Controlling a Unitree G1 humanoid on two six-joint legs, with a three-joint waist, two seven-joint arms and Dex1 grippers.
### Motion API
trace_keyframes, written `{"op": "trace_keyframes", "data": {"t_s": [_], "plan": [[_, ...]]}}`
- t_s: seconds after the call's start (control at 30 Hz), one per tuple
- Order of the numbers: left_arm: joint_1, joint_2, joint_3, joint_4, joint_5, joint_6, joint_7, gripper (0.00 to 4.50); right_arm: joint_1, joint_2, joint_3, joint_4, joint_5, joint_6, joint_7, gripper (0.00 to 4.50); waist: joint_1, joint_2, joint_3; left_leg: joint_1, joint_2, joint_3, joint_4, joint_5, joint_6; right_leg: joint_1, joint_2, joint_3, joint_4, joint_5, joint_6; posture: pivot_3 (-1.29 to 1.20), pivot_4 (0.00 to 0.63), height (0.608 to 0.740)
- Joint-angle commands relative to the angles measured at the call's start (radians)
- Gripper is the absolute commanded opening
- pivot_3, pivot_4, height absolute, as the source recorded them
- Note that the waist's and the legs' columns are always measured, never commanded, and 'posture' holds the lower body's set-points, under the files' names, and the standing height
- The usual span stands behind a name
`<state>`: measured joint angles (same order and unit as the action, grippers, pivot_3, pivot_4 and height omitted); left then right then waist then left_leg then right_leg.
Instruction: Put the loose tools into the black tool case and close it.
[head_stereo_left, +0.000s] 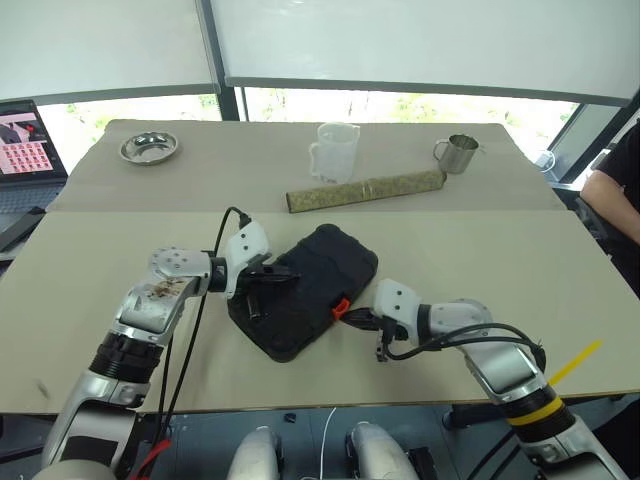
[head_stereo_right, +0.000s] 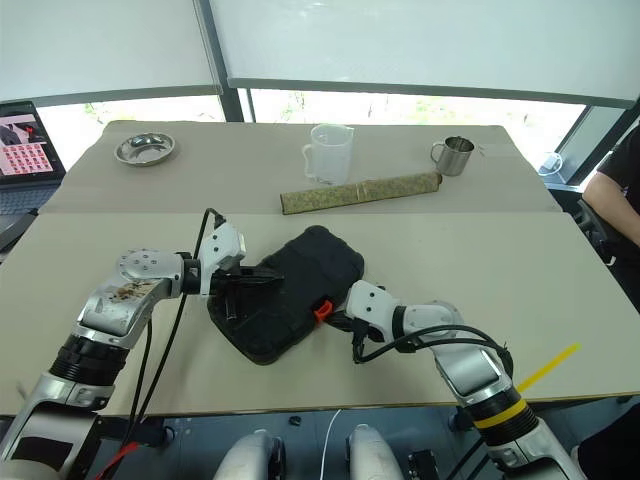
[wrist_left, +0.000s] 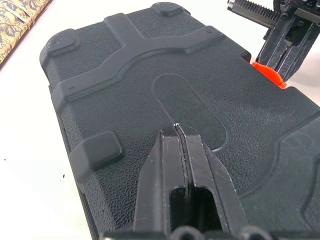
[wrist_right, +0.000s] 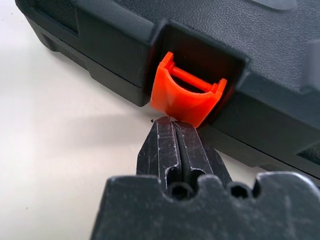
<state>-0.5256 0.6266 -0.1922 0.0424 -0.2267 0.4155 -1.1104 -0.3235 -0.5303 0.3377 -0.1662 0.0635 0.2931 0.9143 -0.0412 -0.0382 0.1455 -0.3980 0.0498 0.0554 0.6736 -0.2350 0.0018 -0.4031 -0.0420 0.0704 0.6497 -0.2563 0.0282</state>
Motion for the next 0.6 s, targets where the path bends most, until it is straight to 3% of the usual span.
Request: {"op": "trace_keyframes", "data": {"t_s": [0.03,0.3,0.33,0.43,0.57,0.6], "plan": [[0.078,-0.001,-0.102,0.055,0.050,0.054,-0.020,0.01,-0.058,0.037,-0.037,-0.049,0.027,-0.023,-0.023,0.06,-0.001,0.000,0.000,0.000,0.000,0.000,0.000,0.000,0.000,0.000,0.000,0.000,0.000,0.000,0.000,0.00,0.150,0.740],[0.154,0.007,0.025,0.045,-0.018,-0.103,-0.037,0.01,0.039,-0.007,-0.142,-0.143,0.120,0.026,-0.006,0.06,-0.005,0.003,-0.002,0.001,0.000,0.000,-0.002,0.000,0.000,0.000,0.000,0.001,0.000,0.000,-0.001,0.00,0.150,0.740],[0.167,0.002,0.078,0.029,-0.066,-0.103,-0.037,0.00,0.064,-0.025,-0.173,-0.164,0.147,0.041,0.005,0.32,-0.006,0.003,-0.002,0.001,0.000,0.001,-0.003,0.000,0.000,-0.001,0.000,0.002,0.000,0.000,-0.001,0.00,0.150,0.740],[0.215,0.028,0.196,-0.030,-0.155,-0.129,-0.052,0.69,0.133,-0.090,-0.246,-0.211,0.202,0.059,0.037,1.17,-0.008,0.004,-0.002,0.002,0.001,0.001,-0.006,0.000,0.000,-0.001,0.000,0.003,0.000,0.000,-0.001,0.00,0.150,0.740],[0.347,0.136,0.320,-0.083,-0.192,-0.183,-0.105,2.22,0.217,-0.175,-0.331,-0.202,0.212,-0.027,0.077,2.62,-0.006,0.004,-0.002,0.004,0.001,0.002,-0.011,0.000,0.000,-0.002,0.000,0.003,-0.001,-0.001,-0.003,0.00,0.150,0.740],[0.381,0.150,0.354,-0.086,-0.205,-0.190,-0.105,2.41,0.233,-0.191,-0.348,-0.187,0.206,-0.067,0.088,2.81,-0.004,0.004,-0.002,0.004,0.001,0.002,-0.012,0.000,0.000,-0.002,-0.001,0.002,-0.002,-0.002,-0.003,0.00,0.150,0.740]]}}
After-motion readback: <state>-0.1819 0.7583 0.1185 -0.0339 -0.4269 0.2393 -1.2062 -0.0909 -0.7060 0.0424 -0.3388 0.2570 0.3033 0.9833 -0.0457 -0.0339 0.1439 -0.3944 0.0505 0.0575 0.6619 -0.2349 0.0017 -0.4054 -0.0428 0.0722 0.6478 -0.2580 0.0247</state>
